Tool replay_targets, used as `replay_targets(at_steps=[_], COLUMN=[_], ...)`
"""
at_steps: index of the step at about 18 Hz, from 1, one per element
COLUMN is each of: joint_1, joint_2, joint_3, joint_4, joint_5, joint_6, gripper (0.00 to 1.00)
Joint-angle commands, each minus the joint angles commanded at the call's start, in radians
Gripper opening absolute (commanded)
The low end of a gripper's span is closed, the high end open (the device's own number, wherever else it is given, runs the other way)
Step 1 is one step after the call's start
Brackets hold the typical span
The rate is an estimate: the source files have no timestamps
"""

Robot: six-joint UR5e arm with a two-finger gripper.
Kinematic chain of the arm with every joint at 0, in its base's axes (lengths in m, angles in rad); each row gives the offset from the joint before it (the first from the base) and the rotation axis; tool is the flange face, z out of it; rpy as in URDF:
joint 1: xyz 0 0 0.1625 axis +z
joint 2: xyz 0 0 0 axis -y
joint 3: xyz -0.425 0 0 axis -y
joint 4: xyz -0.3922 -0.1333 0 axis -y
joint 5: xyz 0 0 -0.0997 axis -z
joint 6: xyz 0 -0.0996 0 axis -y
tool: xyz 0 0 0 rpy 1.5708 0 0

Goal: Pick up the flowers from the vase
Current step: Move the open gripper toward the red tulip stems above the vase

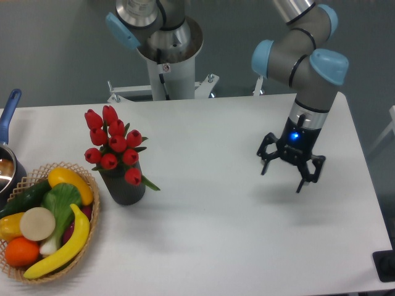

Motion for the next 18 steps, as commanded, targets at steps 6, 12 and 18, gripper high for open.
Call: replay_targets(at_steps=[6,12,18], joint_1=[-0.066,-0.106,-0.110], joint_2=[0.047,0.182,0.288], joint_3=[-0.104,-0.303,-0.443], joint_4=[0.002,0.003,0.002], joint_5=[-0.281,-0.335,-0.338], joint_6=[0.012,0.093,0.132], gripper=[1.00,1.00,1.00])
